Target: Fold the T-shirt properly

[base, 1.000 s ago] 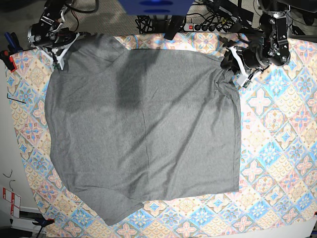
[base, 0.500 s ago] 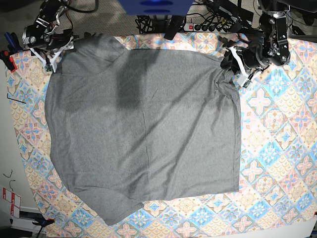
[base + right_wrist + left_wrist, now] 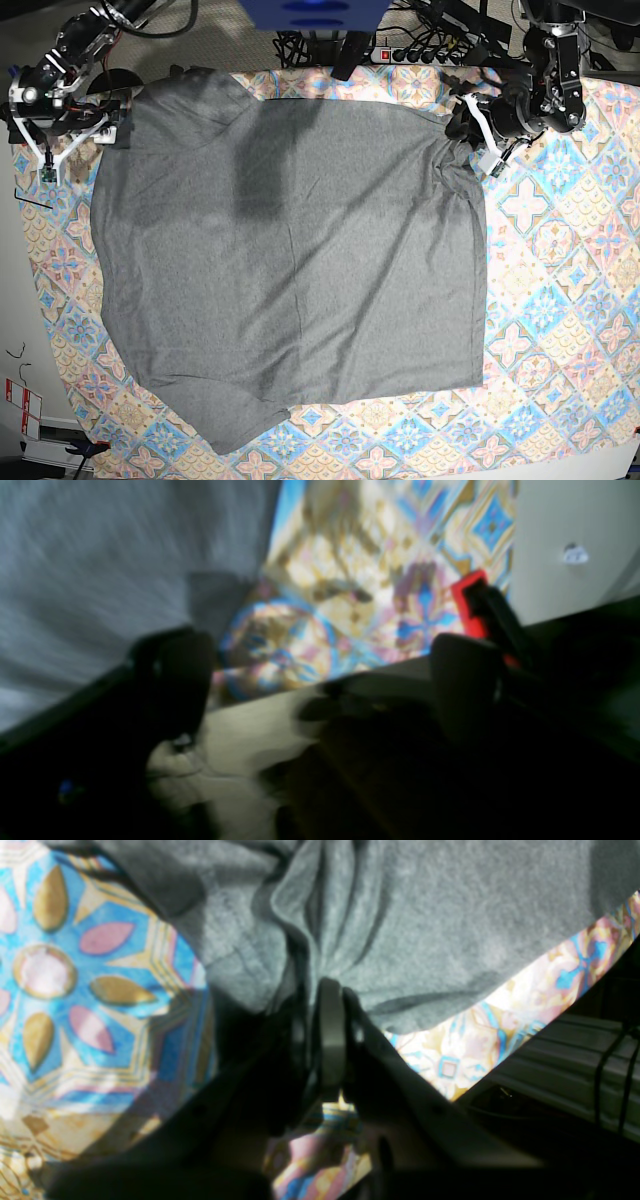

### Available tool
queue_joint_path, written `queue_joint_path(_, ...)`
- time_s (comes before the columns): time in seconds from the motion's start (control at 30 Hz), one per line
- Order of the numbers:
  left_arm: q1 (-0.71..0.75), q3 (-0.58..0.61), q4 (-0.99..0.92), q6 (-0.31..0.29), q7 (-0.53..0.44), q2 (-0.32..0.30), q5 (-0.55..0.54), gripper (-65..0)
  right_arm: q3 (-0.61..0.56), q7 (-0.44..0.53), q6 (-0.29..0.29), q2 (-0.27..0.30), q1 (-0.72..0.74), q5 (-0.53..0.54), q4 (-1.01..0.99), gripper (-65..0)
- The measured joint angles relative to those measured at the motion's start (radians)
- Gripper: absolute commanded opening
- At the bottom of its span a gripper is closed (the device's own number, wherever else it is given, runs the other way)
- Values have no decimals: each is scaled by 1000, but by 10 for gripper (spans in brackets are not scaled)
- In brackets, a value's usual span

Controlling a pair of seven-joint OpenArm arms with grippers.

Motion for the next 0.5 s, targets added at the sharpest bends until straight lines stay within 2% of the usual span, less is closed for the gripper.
queue_joint_path(0.07,0,0,0,0,0,0,0,-624,67,-106,3,-8,26,139,-7,0)
queue_joint_path(0.1,0,0,0,0,0,0,0,-624,99,-145,3,-7,37,173,-8,0)
queue_joint_path(0.17,0,1,0,0,0,0,0,-624,131,-145,-3,0,52,250,-9,0)
queue_joint_path(0.33,0,1,0,-1,0,0,0,-624,120,-129,0,0,42,437,-9,0)
queue_joint_path(0.5,0,1,0,1,-2,0,3,-624,125,-144,0,3,21,478,-76,0)
